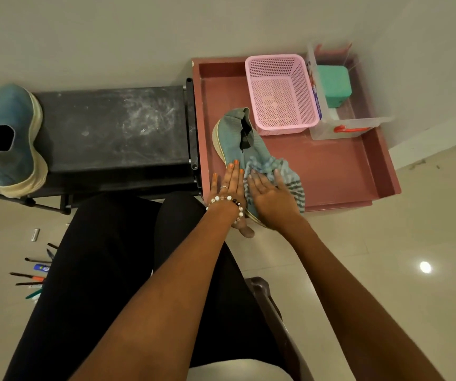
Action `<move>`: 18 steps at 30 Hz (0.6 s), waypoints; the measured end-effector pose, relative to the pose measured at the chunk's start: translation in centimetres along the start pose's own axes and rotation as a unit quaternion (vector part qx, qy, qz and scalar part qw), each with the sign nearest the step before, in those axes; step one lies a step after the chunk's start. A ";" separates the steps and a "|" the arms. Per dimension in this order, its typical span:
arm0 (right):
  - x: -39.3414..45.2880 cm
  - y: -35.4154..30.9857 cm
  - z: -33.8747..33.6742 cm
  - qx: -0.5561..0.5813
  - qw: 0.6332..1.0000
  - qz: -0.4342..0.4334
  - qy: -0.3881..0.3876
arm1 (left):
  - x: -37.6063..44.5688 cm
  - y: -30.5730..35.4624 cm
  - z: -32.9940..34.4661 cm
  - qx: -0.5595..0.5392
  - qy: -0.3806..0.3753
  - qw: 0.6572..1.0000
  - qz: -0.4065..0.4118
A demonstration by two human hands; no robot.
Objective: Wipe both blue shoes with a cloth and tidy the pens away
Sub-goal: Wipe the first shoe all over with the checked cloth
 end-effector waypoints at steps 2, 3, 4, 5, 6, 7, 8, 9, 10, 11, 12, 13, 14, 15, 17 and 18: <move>-2.7 -1.1 1.0 0.020 0.999 -0.017 -0.017 | -0.1 0.0 -0.2 -0.022 0.036 0.999 -0.004; -3.5 -1.4 1.4 0.027 0.999 -0.020 -0.027 | -0.1 0.0 -0.2 -0.032 0.041 0.999 -0.007; -3.7 -1.4 1.6 0.024 0.999 -0.021 -0.035 | -0.1 0.0 -0.2 -0.035 0.038 0.999 -0.008; -3.5 -1.1 1.4 0.016 0.999 -0.022 -0.037 | -0.2 0.0 -0.2 -0.035 0.031 0.999 -0.008; -2.9 -0.8 1.1 0.004 0.999 -0.023 -0.034 | -0.3 0.0 -0.3 -0.035 0.025 0.999 -0.007; -2.0 -0.4 0.7 -0.011 0.999 -0.024 -0.024 | -0.4 0.1 -0.4 -0.037 0.023 0.999 -0.005; -1.0 0.0 0.2 -0.022 0.999 -0.022 -0.013 | -0.5 0.1 -0.5 -0.037 0.023 0.999 -0.005; 0.2 0.4 -0.3 -0.026 1.000 -0.016 -0.002 | -0.6 0.2 -0.5 -0.034 0.022 0.999 -0.005; 1.4 0.8 -0.8 -0.024 1.000 -0.009 0.006 | -0.6 0.2 -0.5 -0.033 0.021 0.999 -0.006; 2.6 1.2 -1.2 -0.028 1.000 -0.001 0.010 | -0.6 0.2 -0.5 -0.041 0.019 0.999 -0.008; 3.6 1.4 -1.6 -0.037 0.999 0.004 0.013 | -0.5 0.2 -0.5 -0.050 0.016 0.999 -0.009; 4.4 1.5 -1.9 -0.047 0.999 0.008 0.017 | -0.4 0.2 -0.5 -0.054 0.013 0.998 -0.008; 4.8 1.7 -2.0 -0.049 0.999 0.013 0.019 | -0.4 0.2 -0.6 -0.055 0.010 0.998 -0.005; 4.9 1.7 -1.8 -0.042 0.999 0.019 0.020 | -0.4 0.2 -0.6 -0.056 0.006 0.998 -0.004; 4.1 1.7 -1.3 -0.025 0.999 0.022 0.026 | -0.4 0.2 -0.6 -0.060 0.002 0.998 -0.006; 3.5 1.5 -0.9 -0.022 0.999 0.014 0.036 | -0.5 0.2 -0.6 -0.056 0.006 0.998 -0.008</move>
Point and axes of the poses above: each hand's wrist, its own x-axis towards the middle knuckle, its own z-axis out of the palm, y = z × x, the point moved 9 cm from there along x, towards the middle knuckle, and after that the axes turned 7 degrees about -z, right-handed, at the moved point
